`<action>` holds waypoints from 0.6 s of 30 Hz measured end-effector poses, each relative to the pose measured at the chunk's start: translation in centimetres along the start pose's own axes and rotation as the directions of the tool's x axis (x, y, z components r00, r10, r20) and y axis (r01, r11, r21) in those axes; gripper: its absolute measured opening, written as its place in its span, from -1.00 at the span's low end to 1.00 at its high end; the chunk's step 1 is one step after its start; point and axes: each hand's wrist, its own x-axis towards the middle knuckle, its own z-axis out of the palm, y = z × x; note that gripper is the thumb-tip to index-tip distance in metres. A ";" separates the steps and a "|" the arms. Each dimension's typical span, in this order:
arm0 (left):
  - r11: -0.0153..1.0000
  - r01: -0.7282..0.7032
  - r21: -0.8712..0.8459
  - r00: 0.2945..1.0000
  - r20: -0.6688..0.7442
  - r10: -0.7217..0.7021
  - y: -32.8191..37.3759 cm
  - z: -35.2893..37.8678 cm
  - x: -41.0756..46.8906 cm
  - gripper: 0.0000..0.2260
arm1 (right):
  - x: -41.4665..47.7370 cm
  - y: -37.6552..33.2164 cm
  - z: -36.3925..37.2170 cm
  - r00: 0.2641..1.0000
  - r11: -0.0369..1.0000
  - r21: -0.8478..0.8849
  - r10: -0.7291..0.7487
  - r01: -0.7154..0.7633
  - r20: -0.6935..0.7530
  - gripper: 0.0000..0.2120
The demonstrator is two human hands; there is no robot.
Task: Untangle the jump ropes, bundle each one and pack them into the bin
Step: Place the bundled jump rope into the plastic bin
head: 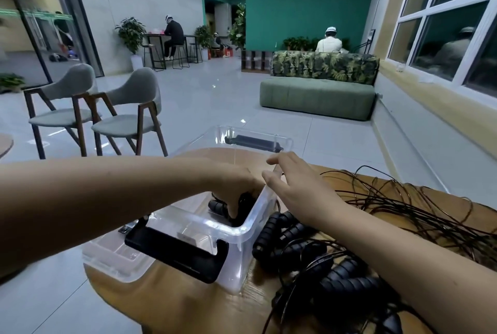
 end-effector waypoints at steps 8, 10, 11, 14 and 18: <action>0.983 0.168 0.072 0.985 0.027 -0.171 1.8 -1.2 0.4 -0.79 | -0.1 -0.1 0.1 1.000 1.000 0.003 0.006 -0.006 0.011 -0.60; 0.982 0.162 0.099 0.987 -0.002 -0.163 2.0 -1.2 0.4 -0.80 | -0.2 -0.1 0.1 1.000 1.000 0.007 0.007 -0.008 0.009 -0.60; 0.983 0.166 0.073 0.986 -0.015 -0.166 1.8 -1.3 0.5 -0.80 | -0.3 -0.2 0.1 1.000 1.000 0.010 0.007 -0.007 0.007 -0.59; 0.962 0.262 -0.077 0.965 0.040 -0.260 1.2 -1.9 0.0 -0.62 | -0.4 -0.2 -0.1 1.000 1.000 0.020 0.005 -0.005 0.012 -0.57; 0.957 0.272 -0.098 0.962 0.016 -0.272 0.5 -1.4 -0.5 -0.50 | -0.6 -0.3 -0.1 1.000 0.999 0.047 0.008 -0.009 0.017 -0.56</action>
